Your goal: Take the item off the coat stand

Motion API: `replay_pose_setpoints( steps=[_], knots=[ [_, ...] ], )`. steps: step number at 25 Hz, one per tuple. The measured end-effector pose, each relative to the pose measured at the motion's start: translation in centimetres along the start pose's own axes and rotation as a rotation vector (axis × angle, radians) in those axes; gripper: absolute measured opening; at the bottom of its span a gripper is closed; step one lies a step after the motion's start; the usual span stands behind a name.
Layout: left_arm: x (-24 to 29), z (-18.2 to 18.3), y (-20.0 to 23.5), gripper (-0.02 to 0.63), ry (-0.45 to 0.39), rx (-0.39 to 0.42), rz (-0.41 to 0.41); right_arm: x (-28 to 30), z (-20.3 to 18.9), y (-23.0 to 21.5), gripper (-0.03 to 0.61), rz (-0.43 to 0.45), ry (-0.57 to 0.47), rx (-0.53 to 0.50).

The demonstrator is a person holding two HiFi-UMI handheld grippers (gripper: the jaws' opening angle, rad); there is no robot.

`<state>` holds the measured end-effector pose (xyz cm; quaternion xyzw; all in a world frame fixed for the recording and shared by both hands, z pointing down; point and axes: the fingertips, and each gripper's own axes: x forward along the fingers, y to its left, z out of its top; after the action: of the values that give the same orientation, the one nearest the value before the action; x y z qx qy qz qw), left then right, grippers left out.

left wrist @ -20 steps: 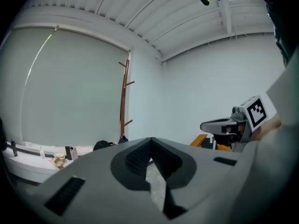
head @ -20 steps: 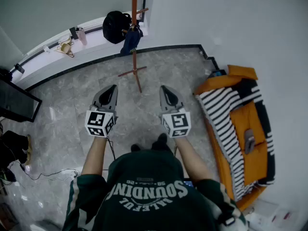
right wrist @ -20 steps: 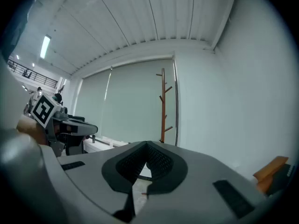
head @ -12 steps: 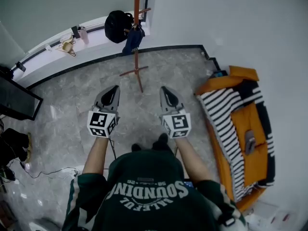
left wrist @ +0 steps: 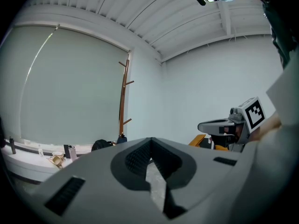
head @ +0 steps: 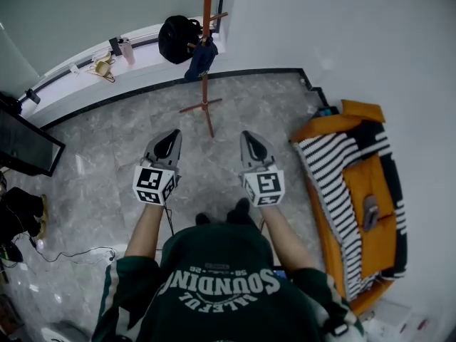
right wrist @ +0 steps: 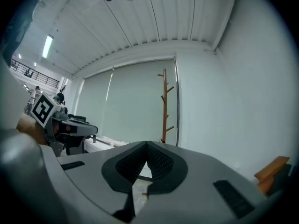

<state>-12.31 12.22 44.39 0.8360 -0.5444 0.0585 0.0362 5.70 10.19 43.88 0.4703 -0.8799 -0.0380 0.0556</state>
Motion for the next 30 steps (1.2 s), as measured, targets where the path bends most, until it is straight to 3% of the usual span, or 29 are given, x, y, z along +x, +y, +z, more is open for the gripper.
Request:
replay_pose_setpoints(
  steps=[16,30],
  knots=[
    [0.9,-0.6,1.8,0.002,0.019,-0.01,-0.018,0.9,-0.7,1.1,-0.002,-0.003,0.029,0.026],
    [9.7,-2.1,4.4,0.002,0.075,-0.019,-0.036,7.6,-3.7,-4.3,-0.002,-0.009,0.084,0.072]
  ],
)
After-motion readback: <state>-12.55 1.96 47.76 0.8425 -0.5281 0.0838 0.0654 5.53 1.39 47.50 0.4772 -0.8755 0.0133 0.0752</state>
